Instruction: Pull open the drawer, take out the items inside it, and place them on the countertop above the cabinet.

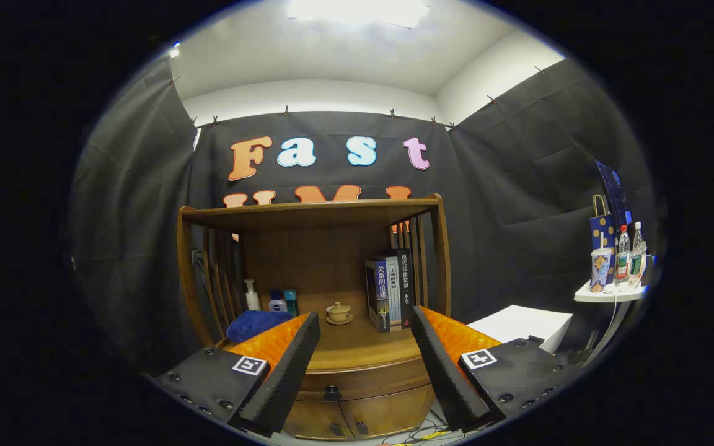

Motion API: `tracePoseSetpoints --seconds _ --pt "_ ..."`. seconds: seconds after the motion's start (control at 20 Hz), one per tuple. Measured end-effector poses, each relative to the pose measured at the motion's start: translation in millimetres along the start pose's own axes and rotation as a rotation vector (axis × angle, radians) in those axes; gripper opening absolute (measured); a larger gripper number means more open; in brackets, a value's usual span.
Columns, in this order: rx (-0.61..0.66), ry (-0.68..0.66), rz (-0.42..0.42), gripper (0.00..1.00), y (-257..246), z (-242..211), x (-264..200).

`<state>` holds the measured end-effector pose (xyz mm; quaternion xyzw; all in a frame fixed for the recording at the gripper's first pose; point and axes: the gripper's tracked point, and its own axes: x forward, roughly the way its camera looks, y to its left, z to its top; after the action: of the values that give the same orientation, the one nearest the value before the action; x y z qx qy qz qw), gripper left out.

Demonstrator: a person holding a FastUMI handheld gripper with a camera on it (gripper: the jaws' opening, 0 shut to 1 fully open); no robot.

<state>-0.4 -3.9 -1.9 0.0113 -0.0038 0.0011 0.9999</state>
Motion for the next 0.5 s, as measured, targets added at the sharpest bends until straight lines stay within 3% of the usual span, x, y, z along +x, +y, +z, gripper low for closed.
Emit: tracePoseSetpoints --seconds 0.5 --pt "0.044 -0.052 -0.018 0.98 -4.4 -30.3 17.2"
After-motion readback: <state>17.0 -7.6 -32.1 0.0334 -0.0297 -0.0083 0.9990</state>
